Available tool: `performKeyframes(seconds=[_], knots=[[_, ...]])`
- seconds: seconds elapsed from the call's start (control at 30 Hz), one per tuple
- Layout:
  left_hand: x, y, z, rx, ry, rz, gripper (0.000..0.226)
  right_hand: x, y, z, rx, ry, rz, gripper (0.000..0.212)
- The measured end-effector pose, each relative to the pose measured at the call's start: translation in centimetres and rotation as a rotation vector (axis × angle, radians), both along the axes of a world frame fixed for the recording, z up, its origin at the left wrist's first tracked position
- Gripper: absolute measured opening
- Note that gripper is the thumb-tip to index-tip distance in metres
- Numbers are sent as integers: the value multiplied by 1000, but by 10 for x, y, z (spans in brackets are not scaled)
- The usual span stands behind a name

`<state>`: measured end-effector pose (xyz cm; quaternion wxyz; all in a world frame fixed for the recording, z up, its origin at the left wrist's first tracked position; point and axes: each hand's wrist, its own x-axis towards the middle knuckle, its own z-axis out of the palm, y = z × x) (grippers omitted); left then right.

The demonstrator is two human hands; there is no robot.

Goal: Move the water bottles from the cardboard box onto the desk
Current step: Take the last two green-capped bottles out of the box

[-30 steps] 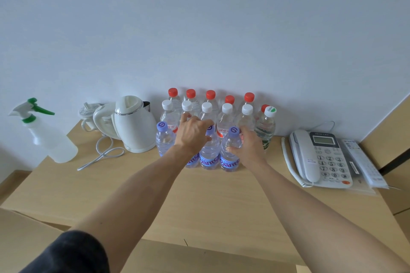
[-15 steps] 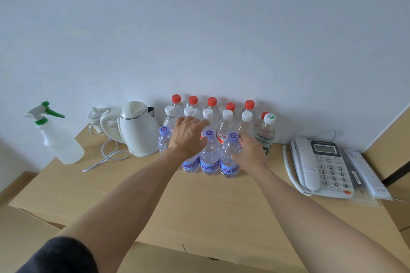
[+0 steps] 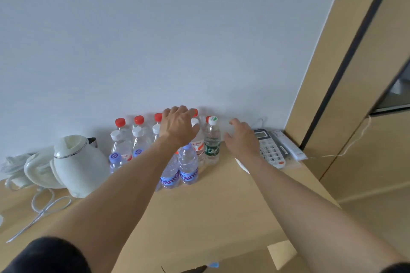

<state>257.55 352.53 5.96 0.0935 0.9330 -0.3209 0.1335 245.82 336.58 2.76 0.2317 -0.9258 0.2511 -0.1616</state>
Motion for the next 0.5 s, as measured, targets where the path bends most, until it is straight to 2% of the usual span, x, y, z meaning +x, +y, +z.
performKeyframes(seconds=[0.27, 0.5], knots=[[-57, -93, 0, 56, 66, -255, 50, -103, -44, 16, 9, 54, -315, 41], [-155, -181, -9, 119, 85, -523, 47, -215, -85, 9, 38, 113, -596, 50]])
